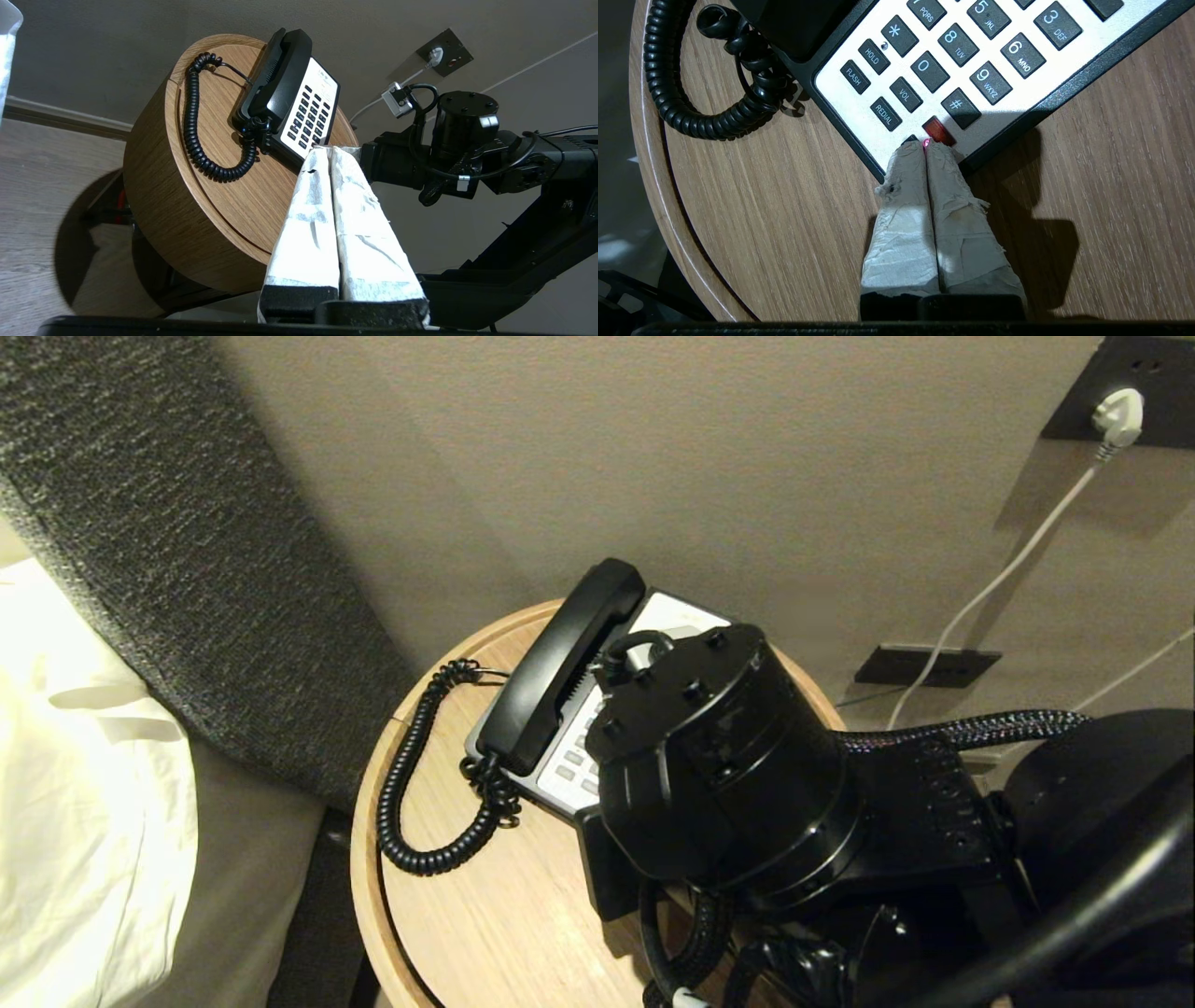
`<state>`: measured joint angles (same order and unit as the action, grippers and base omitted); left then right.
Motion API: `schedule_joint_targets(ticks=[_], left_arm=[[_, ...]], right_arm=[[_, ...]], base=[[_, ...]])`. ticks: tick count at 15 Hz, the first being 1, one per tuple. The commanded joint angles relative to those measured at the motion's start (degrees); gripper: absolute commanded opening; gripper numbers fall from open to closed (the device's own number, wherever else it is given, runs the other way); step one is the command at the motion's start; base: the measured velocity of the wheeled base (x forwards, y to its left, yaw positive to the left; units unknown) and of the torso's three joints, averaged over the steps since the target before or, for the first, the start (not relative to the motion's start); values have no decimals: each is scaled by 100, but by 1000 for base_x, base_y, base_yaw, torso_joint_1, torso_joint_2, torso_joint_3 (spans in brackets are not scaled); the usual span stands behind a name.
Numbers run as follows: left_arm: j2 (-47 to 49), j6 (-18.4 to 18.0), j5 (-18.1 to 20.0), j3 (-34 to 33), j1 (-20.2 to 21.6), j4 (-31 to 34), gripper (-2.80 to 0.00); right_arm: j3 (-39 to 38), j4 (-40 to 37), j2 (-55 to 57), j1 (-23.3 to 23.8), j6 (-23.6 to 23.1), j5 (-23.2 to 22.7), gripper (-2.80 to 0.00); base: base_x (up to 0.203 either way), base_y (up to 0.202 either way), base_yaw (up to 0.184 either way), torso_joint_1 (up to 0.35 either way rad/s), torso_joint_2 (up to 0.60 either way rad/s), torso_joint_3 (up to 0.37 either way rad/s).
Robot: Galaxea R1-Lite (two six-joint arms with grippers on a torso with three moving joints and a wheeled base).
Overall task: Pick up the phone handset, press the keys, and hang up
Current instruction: End the call using the dial pad
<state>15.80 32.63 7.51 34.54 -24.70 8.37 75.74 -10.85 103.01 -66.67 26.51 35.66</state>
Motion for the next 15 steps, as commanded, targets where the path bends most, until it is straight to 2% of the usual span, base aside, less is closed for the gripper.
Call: schedule_joint_targets(ticks=[1, 4, 15], left_arm=[[20, 101, 5, 5, 0, 6, -280], [20, 216, 22, 62, 0, 6, -280], [20, 217, -4, 64, 0, 6, -280]], right_arm=[[2, 4, 18, -4, 12, 20, -280], [2, 13, 53, 13, 14, 20, -280], [6, -14, -36, 114, 16, 20, -280]], base=[[0, 0, 0, 0, 0, 0], [0, 0, 0, 0, 0, 0], [0, 0, 0, 0, 0, 0]])
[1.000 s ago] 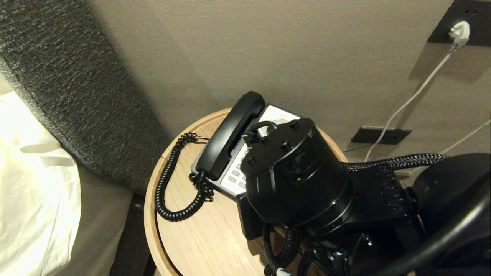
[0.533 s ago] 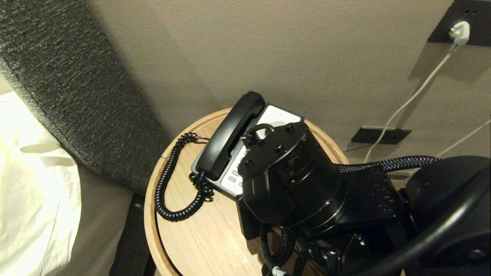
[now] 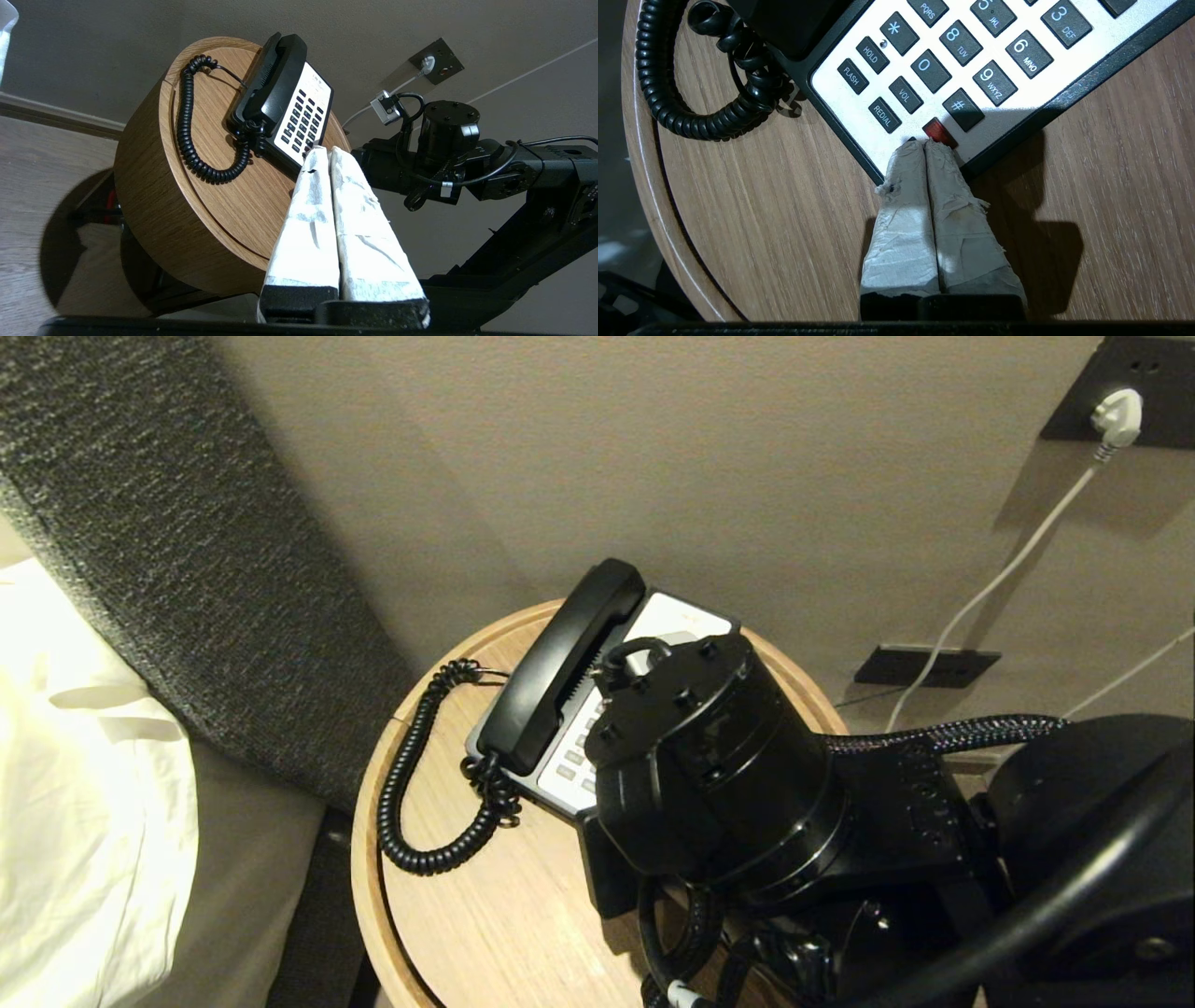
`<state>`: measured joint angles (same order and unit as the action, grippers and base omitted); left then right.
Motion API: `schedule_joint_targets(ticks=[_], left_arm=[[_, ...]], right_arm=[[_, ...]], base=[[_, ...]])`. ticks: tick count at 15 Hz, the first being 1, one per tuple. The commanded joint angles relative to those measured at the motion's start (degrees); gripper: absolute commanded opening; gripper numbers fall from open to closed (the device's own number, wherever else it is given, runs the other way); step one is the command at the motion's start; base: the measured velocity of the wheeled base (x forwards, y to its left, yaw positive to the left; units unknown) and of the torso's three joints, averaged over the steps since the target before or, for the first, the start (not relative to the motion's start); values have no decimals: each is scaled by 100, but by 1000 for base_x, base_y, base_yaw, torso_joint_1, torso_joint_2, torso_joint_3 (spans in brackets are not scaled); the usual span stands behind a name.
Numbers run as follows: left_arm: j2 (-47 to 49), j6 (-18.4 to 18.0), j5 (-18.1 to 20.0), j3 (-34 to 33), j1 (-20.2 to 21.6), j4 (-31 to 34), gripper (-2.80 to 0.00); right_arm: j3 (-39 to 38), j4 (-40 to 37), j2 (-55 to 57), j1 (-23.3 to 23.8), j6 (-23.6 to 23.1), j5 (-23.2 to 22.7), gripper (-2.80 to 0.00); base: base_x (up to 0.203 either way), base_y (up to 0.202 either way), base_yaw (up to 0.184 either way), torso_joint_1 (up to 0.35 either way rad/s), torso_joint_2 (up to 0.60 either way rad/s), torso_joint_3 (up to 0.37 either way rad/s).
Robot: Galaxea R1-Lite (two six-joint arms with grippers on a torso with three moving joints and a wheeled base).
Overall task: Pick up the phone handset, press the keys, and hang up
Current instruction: End the call using the dial pad
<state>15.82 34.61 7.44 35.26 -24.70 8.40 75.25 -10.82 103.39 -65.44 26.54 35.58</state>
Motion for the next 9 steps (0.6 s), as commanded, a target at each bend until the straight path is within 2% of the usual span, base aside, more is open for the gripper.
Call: schedule_joint_targets(ticks=[1, 5, 9], left_arm=[[17, 18, 11, -27, 0, 4, -280], [17, 62, -42, -37, 0, 13, -280], [192, 186, 33, 171, 395, 41, -280]], right_arm=[[109, -39, -164, -12, 8, 33, -280], [434, -202, -468, -18, 2, 52, -280], [355, -267, -1000, -14, -11, 195, -280]], base=[[0, 0, 0, 0, 0, 0], [0, 0, 0, 0, 0, 0], [0, 0, 0, 0, 0, 0]])
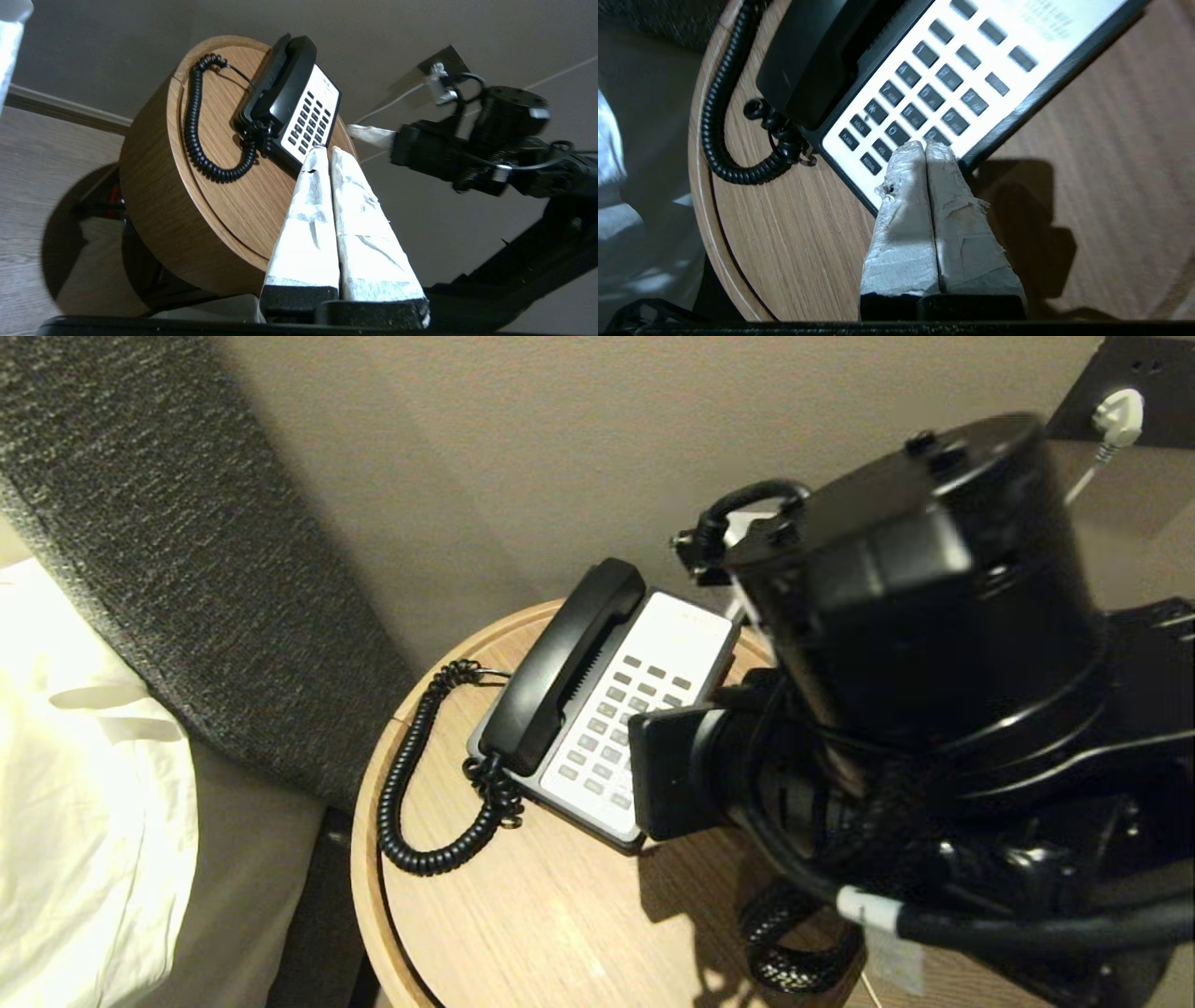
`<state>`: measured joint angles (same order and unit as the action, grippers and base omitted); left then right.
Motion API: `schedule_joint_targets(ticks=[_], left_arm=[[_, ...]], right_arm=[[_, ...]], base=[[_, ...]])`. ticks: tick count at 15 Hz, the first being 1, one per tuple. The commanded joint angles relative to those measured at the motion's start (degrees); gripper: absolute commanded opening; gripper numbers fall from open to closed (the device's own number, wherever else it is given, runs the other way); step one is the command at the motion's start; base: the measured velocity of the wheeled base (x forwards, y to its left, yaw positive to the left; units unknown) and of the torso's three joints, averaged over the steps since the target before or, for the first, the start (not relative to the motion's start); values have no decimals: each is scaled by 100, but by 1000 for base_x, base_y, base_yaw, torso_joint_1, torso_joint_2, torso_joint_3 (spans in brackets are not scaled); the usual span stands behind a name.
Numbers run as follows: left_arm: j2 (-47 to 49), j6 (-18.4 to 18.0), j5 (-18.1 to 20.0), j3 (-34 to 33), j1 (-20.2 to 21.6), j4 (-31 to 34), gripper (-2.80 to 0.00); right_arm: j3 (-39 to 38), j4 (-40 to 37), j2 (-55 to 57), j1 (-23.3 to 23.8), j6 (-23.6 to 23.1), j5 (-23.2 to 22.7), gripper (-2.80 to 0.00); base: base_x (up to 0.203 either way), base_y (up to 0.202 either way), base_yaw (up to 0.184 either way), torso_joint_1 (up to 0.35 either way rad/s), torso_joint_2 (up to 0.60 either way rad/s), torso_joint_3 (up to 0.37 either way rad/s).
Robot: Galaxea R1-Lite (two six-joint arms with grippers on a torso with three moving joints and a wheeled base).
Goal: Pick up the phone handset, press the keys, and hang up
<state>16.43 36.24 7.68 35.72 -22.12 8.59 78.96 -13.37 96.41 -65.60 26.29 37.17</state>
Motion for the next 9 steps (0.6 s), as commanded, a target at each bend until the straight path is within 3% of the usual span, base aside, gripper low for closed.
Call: schedule_joint_targets(ticks=[1, 5, 7, 9], left_arm=[[214, 31, 0, 242, 331, 43, -280], [308, 29, -12, 412, 1529, 345, -280], [127, -67, 3, -60, 1927, 419, -280], [-297, -659, 14, -661, 1995, 432, -280]], right_arm=[[-34, -9, -395, 3, 29, 43, -280], [14, 82, -520, 26, 72, 36, -280], [-163, 240, -605, 46, 78, 38, -280], [-315, 393, -686, 47, 78, 27, -280]], base=[[0, 0, 0, 0, 0, 0], [0, 0, 0, 0, 0, 0], [0, 0, 0, 0, 0, 0], [0, 0, 0, 0, 0, 0]])
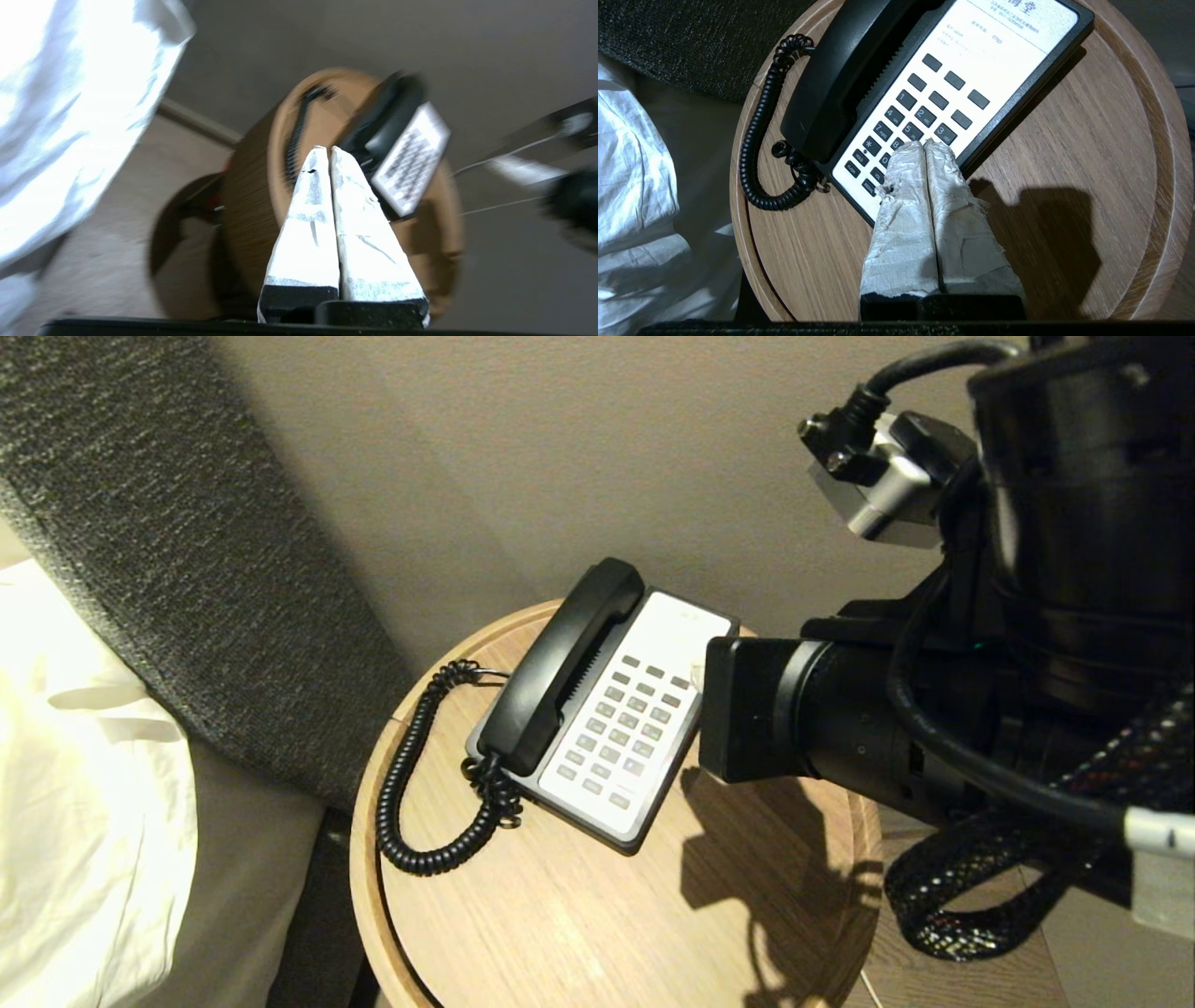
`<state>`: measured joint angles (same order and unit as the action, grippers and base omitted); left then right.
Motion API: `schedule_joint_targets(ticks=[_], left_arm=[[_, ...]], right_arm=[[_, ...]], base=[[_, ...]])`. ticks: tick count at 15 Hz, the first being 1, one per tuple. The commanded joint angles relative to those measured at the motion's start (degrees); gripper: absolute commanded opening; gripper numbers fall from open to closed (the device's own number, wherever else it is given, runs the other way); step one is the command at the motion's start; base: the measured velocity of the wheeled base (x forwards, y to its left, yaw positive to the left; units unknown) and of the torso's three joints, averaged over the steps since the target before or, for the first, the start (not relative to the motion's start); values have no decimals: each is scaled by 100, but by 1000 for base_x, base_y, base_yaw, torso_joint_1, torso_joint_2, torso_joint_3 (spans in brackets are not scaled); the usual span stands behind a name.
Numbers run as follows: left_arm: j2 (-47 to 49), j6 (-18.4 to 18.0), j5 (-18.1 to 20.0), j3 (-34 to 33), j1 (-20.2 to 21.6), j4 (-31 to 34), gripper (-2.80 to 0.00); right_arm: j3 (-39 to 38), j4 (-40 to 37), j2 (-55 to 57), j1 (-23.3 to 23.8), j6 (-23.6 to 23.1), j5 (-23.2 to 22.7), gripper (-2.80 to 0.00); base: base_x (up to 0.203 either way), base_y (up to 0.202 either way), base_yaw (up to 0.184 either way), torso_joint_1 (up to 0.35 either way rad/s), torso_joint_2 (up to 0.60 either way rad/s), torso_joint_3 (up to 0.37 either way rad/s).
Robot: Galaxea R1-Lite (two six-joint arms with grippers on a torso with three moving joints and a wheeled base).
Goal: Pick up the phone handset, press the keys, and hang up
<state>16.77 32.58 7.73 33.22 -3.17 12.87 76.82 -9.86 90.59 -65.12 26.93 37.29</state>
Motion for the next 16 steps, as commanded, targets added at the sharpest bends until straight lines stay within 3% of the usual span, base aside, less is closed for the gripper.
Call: schedule_joint_targets(ticks=[1, 4, 6, 9, 11, 16], left_arm=[[-508, -714, 23, -738, 137, -2, -280], [-1402, -2102, 41, -1831, 234, -13, -280], [-1645, -2839, -396, -2554, 249, -333, -280], [-1672, -3242, -740, -3519, 259, -1787, -280], [-1677, -3486, -768, -3550, 263, -1790, -280], [-1677, -3468, -773, -3551, 263, -1832, -280]], right_arm=[[-152, 133, -121, 0, 14, 15, -280], [-349, 186, -250, 0, 14, 24, -280], [-449, 186, -297, 0, 14, 6, -280], [-440, 178, -314, 0, 14, 6, -280], [-440, 177, -314, 0, 14, 33, -280], [-743, 177, -444, 0, 47, 50, -280]], base=[[0, 0, 0, 0, 0, 0], [0, 0, 0, 0, 0, 0], [0, 0, 0, 0, 0, 0], [0, 0, 0, 0, 0, 0], [0, 0, 0, 0, 0, 0], [0, 0, 0, 0, 0, 0]])
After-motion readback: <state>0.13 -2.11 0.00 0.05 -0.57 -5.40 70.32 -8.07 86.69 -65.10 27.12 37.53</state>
